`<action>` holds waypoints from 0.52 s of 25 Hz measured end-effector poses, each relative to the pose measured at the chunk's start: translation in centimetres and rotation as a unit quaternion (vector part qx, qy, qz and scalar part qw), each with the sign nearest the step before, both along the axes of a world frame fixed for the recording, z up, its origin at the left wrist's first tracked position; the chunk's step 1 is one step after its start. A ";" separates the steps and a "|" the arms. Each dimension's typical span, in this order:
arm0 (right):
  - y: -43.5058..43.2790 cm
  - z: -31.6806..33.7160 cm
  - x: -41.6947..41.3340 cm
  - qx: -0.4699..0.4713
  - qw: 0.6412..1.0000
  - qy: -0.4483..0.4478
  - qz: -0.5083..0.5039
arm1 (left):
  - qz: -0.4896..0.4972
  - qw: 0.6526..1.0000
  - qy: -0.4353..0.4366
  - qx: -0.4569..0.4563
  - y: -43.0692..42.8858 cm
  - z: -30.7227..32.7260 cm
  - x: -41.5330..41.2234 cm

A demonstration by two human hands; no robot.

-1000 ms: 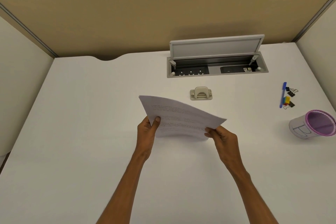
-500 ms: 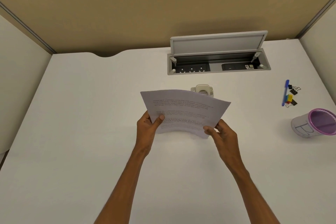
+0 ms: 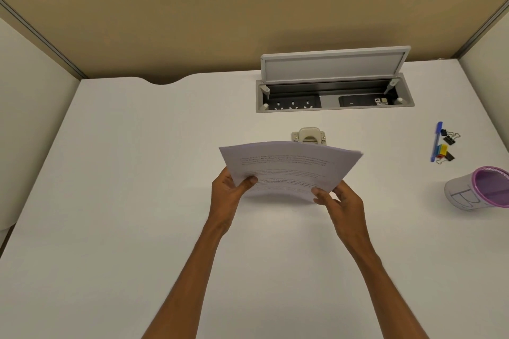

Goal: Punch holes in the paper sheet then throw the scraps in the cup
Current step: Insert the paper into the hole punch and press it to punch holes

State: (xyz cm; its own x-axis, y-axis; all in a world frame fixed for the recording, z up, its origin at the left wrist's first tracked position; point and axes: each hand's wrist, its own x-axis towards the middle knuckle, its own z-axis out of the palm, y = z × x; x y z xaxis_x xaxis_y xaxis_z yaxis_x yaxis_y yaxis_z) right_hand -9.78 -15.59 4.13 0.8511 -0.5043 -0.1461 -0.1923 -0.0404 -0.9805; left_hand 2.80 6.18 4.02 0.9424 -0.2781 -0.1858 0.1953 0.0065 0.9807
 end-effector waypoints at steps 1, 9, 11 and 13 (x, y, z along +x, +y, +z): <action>0.0 -0.2 0.1 0.004 1.000 -0.001 0.000 | -0.004 1.000 0.002 0.009 -0.1 -0.2 0.0; 1.0 -1.0 1.0 -0.067 0.996 0.020 -0.048 | 0.026 0.999 0.018 0.017 -1.3 -0.6 0.1; 1.2 -0.4 2.2 -0.102 0.993 0.025 -0.046 | 0.051 0.998 0.024 0.017 -1.0 0.1 1.0; 1.7 0.4 3.5 -0.114 0.993 0.027 -0.025 | 0.068 0.997 0.037 0.022 -0.4 0.8 2.1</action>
